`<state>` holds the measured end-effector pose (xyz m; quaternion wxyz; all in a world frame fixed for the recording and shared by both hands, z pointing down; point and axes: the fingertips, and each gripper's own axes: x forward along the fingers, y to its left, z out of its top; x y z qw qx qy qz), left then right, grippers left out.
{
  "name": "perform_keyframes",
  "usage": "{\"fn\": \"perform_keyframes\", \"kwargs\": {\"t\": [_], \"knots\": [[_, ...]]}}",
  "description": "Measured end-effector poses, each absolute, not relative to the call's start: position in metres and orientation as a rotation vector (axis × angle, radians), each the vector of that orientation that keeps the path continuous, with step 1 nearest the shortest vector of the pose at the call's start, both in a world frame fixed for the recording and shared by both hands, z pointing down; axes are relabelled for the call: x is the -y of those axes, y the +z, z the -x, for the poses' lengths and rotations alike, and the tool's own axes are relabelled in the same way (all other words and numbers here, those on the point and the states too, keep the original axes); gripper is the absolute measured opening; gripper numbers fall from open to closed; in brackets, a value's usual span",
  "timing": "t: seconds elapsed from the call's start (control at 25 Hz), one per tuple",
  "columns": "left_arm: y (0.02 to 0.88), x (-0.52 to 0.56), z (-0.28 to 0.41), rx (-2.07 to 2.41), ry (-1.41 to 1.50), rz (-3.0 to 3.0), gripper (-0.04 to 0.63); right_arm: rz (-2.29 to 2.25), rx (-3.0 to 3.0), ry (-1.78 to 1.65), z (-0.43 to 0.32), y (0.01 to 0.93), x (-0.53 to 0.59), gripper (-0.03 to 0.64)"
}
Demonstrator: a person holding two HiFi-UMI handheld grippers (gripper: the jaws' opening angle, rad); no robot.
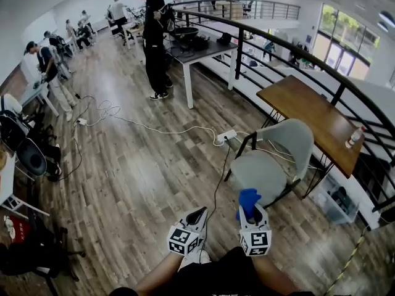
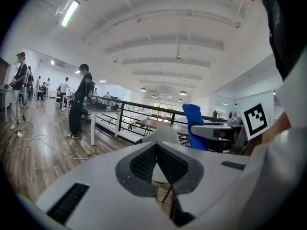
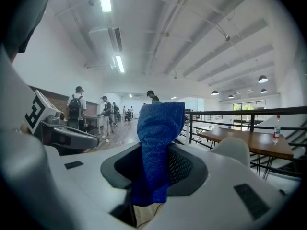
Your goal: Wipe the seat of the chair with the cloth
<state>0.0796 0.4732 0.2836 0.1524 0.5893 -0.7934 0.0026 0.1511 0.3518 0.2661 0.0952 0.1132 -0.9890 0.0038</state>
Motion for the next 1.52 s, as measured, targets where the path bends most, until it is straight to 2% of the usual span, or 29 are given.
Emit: {"fn": "perform_keyframes", "kwargs": {"t": [0.36,0.92,1.52], "knots": [[0.291,-0.444,-0.048,2.223,0.005,-1.716,-0.002,-0.316,2.871,0.054,-0.12,0.288,-0.336,0.137],[0.288,-0.334,0.042,2.265,0.063,-1.656,-0.002,-0.219,2.911,0.116,-0.027,0.299,-0.224,0.137],[0.291,-0.235,0.08,2.19,0.079,-1.759,-0.002,-0.391,2.883,0.18,-0.009,0.317,-0.129,0.137]]}}
